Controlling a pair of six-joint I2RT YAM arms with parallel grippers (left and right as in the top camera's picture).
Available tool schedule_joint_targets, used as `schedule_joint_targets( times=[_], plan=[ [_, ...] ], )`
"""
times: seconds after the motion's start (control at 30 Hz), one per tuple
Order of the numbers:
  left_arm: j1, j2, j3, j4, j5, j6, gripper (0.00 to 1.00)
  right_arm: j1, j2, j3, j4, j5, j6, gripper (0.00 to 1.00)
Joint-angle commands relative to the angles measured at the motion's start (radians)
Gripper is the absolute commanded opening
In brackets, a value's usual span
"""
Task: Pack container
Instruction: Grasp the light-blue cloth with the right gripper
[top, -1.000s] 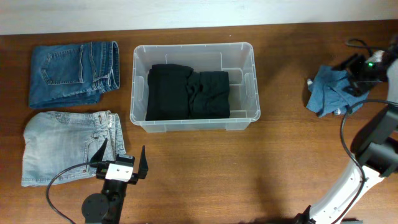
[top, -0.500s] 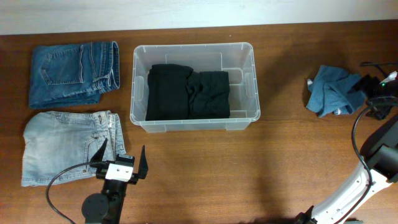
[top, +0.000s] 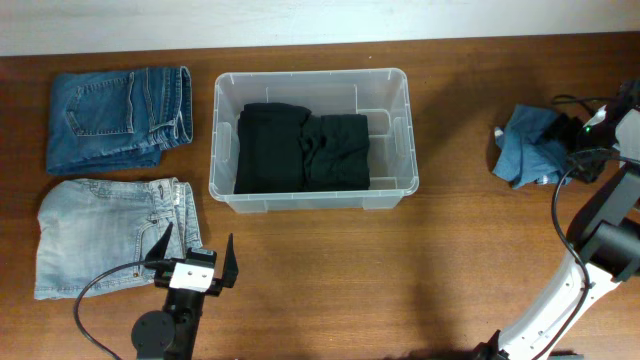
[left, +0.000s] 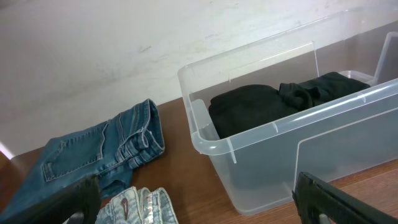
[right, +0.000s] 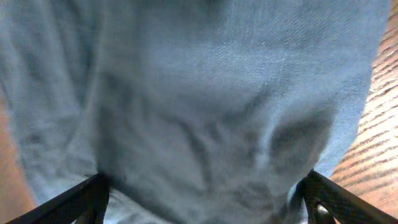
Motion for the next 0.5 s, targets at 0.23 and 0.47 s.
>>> schedule_joint_targets(
  times=[0.23, 0.47],
  plan=[
    [0.006, -0.006, -0.005, -0.002, -0.004, 0.009, 0.99, 0.001, 0.053, -0.009, 0.007, 0.041, -0.007, 0.93],
    [0.006, -0.006, -0.005, -0.002, -0.004, 0.009, 0.99, 0.001, 0.108, -0.009, 0.027, -0.015, -0.011, 0.93]
  ],
)
